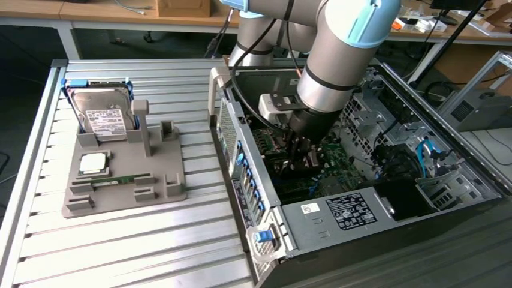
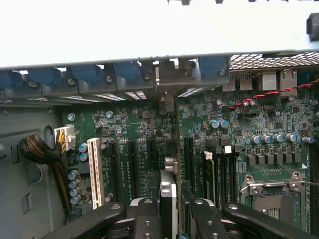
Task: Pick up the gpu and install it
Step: 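Insert the gpu into the slot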
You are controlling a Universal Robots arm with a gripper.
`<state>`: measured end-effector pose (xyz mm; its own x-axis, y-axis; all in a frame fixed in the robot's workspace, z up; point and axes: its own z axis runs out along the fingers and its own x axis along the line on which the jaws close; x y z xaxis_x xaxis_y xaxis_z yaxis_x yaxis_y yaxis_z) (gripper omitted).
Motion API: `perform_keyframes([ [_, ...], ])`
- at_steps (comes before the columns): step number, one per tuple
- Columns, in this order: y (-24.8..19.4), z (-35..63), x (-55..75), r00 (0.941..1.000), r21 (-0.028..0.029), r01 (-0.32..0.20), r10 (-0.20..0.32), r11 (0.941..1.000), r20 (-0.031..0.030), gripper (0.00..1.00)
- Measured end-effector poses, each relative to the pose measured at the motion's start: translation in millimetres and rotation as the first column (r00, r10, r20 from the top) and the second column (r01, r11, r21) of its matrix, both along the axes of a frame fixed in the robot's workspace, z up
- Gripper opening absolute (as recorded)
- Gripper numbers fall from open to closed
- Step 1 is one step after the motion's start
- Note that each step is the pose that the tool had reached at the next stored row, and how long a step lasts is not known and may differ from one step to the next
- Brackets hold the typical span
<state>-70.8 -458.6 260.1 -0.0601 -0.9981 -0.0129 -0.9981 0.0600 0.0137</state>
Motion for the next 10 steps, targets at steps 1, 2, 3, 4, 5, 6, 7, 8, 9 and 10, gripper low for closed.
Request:
perform_keyframes([
  [1,0.0,0.0,0.0,1.0000,0.0000,0.000,0.000,1.0000,0.0000,0.27],
  [2,0.0,0.0,0.0,1.0000,0.0000,0.000,0.000,1.0000,0.0000,0.27],
  [3,0.0,0.0,0.1,1.0000,0.0000,0.000,0.000,1.0000,0.0000,0.27],
  [4,0.0,0.0,0.1,1.0000,0.0000,0.000,0.000,1.0000,0.0000,0.27],
  [5,0.0,0.0,0.1,1.0000,0.0000,0.000,0.000,1.0000,0.0000,0.27],
  [6,0.1,0.0,0.2,1.0000,0.0000,0.000,0.000,1.0000,0.0000,0.27],
  [7,0.1,0.0,0.2,1.0000,0.0000,0.000,0.000,1.0000,0.0000,0.27],
  [8,0.1,0.0,0.2,1.0000,0.0000,0.000,0.000,1.0000,-0.0001,0.27],
  [9,0.1,0.0,0.2,1.0000,0.0000,0.000,0.000,1.0000,0.0000,0.27],
  [10,0.1,0.0,0.2,1.0000,0.0000,0.000,0.000,1.0000,0.0000,0.27],
])
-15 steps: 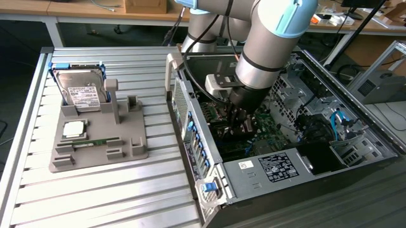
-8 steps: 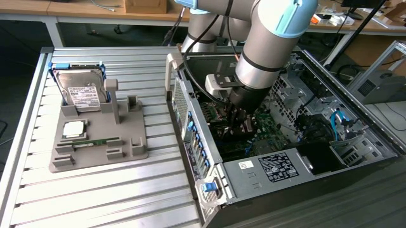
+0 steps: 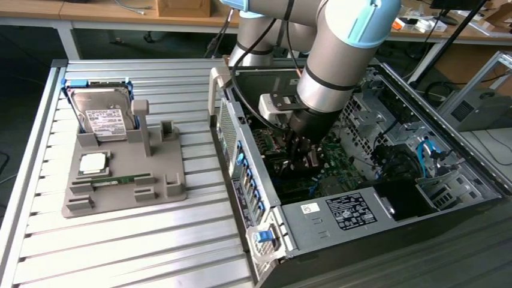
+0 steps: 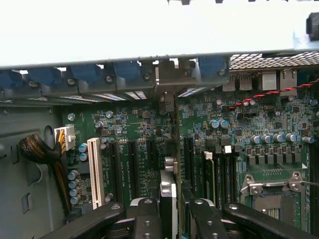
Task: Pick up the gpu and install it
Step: 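Insert the gpu into the slot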
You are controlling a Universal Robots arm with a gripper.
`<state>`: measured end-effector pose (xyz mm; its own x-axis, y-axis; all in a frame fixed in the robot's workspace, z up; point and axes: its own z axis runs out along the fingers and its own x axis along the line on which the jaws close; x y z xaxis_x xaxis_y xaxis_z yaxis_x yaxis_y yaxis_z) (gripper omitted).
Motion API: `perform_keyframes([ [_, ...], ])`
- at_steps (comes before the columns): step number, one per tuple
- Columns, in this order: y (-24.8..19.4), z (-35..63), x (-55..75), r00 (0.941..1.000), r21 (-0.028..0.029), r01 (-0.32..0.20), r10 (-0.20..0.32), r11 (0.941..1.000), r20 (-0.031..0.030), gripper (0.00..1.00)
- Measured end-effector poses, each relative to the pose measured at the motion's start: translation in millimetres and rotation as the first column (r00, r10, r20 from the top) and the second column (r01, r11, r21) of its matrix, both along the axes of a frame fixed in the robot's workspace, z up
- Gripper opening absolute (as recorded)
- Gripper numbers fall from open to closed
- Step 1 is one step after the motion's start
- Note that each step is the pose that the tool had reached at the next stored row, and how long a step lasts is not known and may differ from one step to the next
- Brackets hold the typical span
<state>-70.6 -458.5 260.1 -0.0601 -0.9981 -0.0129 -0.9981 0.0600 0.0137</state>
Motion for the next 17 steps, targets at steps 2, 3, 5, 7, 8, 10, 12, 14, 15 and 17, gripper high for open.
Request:
perform_keyframes([
  [2,0.0,0.0,0.0,1.0000,0.0000,-0.001,0.001,1.0000,0.0000,0.27],
  [3,0.0,0.0,0.0,1.0000,0.0001,-0.003,0.003,1.0000,0.0001,0.27],
  [5,0.0,0.0,0.0,1.0000,0.0000,-0.006,0.006,1.0000,0.0000,0.27],
  [7,0.0,0.0,0.0,1.0000,0.0000,-0.007,0.007,1.0000,0.0000,0.27],
  [8,0.0,0.0,0.0,1.0000,0.0000,-0.007,0.007,1.0000,0.0000,0.27],
  [10,0.0,0.3,0.0,1.0000,0.0002,-0.007,0.007,1.0000,0.0000,0.27],
  [12,0.0,1.6,0.0,1.0000,0.0002,-0.007,0.007,1.0000,0.0001,0.27],
  [14,0.0,2.3,0.0,1.0000,0.0002,-0.008,0.008,1.0000,0.0001,0.27],
  [15,0.0,2.4,0.0,1.0000,0.0001,-0.008,0.008,1.0000,0.0001,0.27],
  [17,-0.1,2.4,-0.1,1.0000,-0.0002,-0.008,0.008,1.0000,-0.0001,0.27],
])
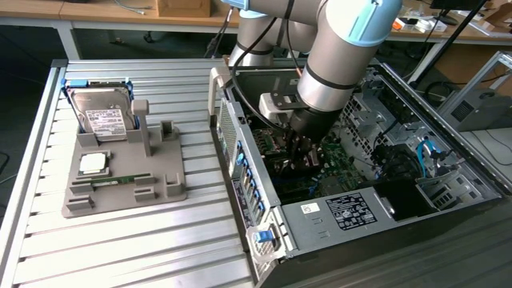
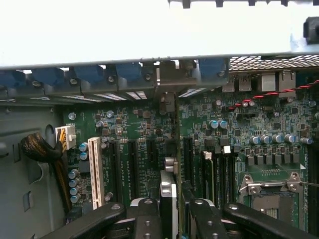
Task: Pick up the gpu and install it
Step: 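Insert the gpu into the slot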
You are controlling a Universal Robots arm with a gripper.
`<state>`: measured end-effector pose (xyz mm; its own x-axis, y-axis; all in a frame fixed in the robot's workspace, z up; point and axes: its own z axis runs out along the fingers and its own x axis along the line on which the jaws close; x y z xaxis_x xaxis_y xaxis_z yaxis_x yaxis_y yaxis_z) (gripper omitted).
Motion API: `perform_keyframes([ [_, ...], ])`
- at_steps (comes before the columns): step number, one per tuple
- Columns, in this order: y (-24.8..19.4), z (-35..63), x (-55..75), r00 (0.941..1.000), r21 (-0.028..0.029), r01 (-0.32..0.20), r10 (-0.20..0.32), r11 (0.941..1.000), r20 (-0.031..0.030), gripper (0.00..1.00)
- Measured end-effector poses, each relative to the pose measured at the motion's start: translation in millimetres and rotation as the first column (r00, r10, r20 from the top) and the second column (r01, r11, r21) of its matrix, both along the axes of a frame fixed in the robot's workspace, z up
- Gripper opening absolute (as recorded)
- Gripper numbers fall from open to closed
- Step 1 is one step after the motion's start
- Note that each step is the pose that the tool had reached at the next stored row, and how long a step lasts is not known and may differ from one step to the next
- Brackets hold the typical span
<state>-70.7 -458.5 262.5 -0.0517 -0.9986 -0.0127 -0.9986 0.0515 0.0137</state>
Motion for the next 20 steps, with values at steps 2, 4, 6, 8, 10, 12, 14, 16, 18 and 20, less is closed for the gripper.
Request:
perform_keyframes([
  [2,0.0,-0.2,-0.1,1.0000,0.0002,0.000,0.000,1.0000,0.0001,0.27],
  [4,0.0,-0.2,-0.1,1.0000,0.0002,0.000,0.000,1.0000,0.0001,0.27],
  [6,0.1,-0.2,-0.1,1.0000,0.0003,0.000,0.000,1.0000,0.0001,0.27],
  [8,0.3,-0.3,-0.1,1.0000,0.0004,-0.001,0.001,1.0000,0.0002,0.27],
  [10,0.5,-0.2,-0.1,1.0000,0.0002,-0.001,0.001,1.0000,0.0001,0.27],
  [12,0.9,-0.2,0.0,1.0000,0.0002,-0.001,0.001,1.0000,0.0001,0.27],
  [14,1.3,-0.2,0.0,1.0000,0.0002,-0.001,0.001,1.0000,0.0001,0.27],
  [16,1.4,-0.2,-0.1,1.0000,0.0002,-0.002,0.002,1.0000,0.0001,0.27],
  [18,1.5,-0.2,-0.1,1.0000,0.0002,-0.002,0.002,1.0000,0.0001,0.27],
  [20,1.6,-0.3,0.0,1.0000,0.0001,-0.002,0.002,1.0000,0.0000,0.27],
])
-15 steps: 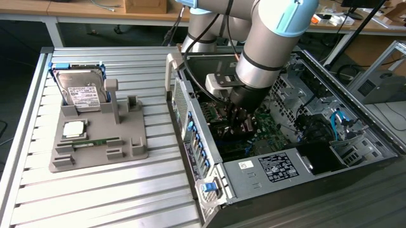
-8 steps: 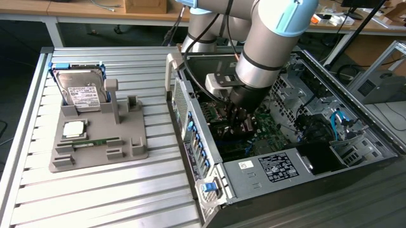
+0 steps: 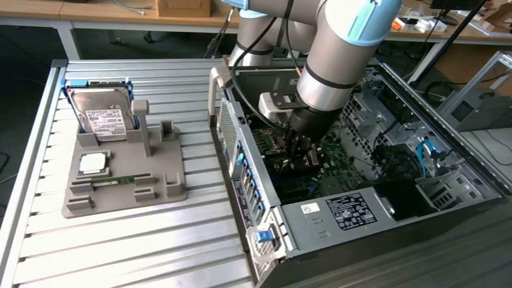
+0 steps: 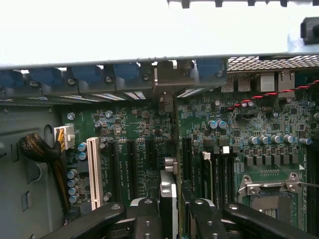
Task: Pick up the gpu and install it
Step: 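Insert the gpu into the slot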
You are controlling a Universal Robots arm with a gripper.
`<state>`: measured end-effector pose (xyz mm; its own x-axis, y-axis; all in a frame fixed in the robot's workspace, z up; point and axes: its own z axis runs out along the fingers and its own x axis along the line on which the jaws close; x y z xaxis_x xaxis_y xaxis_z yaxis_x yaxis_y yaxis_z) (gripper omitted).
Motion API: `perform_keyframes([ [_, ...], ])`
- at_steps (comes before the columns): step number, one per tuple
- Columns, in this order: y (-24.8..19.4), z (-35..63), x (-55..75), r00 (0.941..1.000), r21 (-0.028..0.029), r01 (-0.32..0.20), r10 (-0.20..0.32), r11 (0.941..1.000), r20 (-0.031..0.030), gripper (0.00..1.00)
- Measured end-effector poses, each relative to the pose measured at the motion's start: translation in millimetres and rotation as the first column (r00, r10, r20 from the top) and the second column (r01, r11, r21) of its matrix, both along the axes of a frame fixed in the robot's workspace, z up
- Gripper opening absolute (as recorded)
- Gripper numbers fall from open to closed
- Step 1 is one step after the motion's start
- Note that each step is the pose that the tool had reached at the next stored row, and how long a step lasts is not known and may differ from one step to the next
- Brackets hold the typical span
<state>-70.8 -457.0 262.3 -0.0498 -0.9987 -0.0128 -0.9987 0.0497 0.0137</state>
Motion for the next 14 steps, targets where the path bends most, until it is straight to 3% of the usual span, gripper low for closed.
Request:
perform_keyframes([
  [6,0.0,-1.4,0.0,1.0000,-0.0041,0.000,0.000,1.0000,-0.0001,0.27],
  [14,0.4,-2.9,0.0,1.0000,-0.0044,0.000,0.000,1.0000,-0.0001,0.27],
])
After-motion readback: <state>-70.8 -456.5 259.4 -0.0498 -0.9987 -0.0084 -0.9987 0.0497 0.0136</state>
